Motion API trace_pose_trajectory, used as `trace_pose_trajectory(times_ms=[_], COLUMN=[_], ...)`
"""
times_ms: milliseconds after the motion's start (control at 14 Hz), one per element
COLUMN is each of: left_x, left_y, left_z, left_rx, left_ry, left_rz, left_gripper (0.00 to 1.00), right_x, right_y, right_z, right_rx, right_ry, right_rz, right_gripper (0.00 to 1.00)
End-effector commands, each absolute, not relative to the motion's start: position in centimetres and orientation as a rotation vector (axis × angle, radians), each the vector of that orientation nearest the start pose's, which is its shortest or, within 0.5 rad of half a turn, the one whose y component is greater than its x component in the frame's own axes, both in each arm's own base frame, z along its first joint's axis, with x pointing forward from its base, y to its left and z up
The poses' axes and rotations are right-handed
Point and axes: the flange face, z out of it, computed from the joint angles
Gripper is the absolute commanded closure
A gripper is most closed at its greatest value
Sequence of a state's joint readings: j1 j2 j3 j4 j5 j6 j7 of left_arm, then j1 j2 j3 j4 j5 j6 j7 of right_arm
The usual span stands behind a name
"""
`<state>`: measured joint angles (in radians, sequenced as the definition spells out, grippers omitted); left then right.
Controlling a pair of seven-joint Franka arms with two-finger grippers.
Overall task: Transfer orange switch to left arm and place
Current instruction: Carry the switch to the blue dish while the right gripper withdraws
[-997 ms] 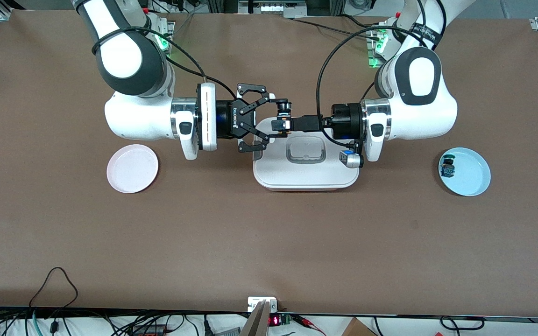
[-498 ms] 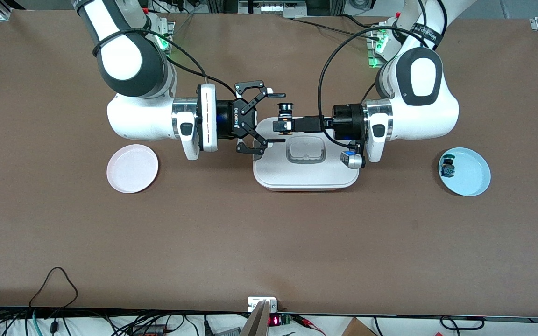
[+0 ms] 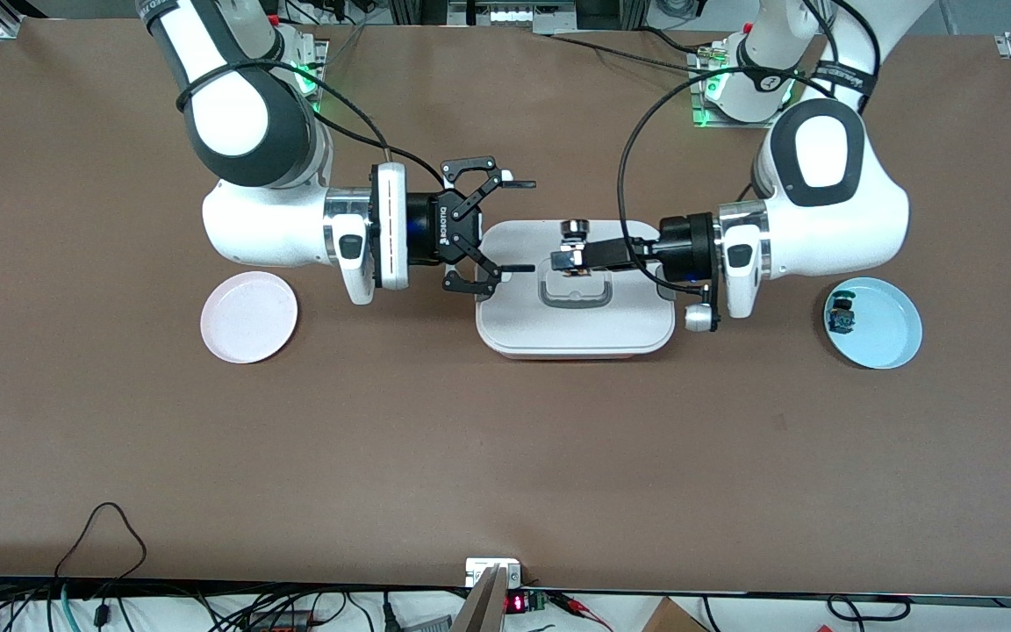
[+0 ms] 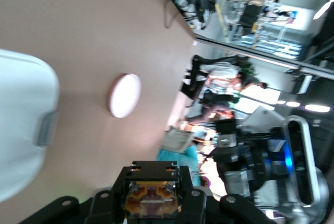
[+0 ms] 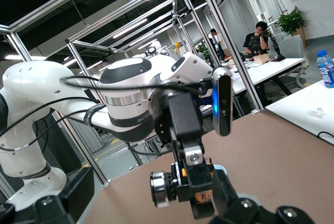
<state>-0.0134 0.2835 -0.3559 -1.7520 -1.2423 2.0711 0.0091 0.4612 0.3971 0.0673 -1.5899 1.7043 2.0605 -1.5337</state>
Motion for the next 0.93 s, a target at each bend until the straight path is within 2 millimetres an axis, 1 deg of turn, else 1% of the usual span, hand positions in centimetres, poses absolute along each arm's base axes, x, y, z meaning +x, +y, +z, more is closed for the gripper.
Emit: trace_pose_trajectory(times_ms=[0, 71, 142, 214, 285, 356, 498, 641, 712, 783, 854], left_x=[60.0, 60.2, 60.1, 60.0, 60.0, 60.1, 60.6, 60.6, 60.8, 60.9, 60.7], left_y=[-24.5, -23.6, -22.7, -22.1, -21.0, -19.8, -17.2, -15.1, -13.4, -12.1, -11.0], left_z=[45.5, 44.9, 44.2, 43.8, 43.3, 42.8, 41.6, 40.4, 39.8, 39.4, 38.5], left_rx=[2.125, 2.205, 2.283, 2.343, 2.398, 2.461, 2.513, 2.56, 2.606, 2.645, 2.678], left_ry=[0.152, 0.114, 0.064, 0.001, -0.051, -0.125, -0.213, -0.373, -0.449, -0.526, -0.573], left_rz=[-0.186, -0.172, -0.184, -0.192, -0.188, -0.184, -0.187, -0.206, -0.207, -0.211, -0.264], left_gripper=[0.8, 0.79, 0.78, 0.78, 0.78, 0.78, 0.78, 0.78, 0.78, 0.78, 0.78], right_x=[58.9, 59.1, 59.8, 60.1, 60.6, 61.0, 61.9, 62.2, 62.2, 62.1, 61.7], right_y=[37.0, 35.7, 33.6, 31.9, 29.9, 27.8, 23.7, 21.0, 19.9, 19.0, 18.5], right_z=[47.3, 47.0, 46.0, 45.2, 44.6, 44.2, 43.8, 43.3, 43.1, 42.8, 42.6], right_rx=[-1.438, -1.434, -1.438, -1.428, -1.416, -1.416, -1.45, -1.49, -1.52, -1.558, -1.582], right_ry=[-0.882, -0.883, -0.892, -0.906, -0.916, -0.936, -0.986, -1.023, -1.029, -1.03, -1.016], right_rz=[-0.829, -0.831, -0.848, -0.854, -0.849, -0.829, -0.794, -0.751, -0.707, -0.639, -0.557], right_gripper=[0.0, 0.0, 0.0, 0.0, 0.0, 0.0, 0.0, 0.0, 0.0, 0.0, 0.0])
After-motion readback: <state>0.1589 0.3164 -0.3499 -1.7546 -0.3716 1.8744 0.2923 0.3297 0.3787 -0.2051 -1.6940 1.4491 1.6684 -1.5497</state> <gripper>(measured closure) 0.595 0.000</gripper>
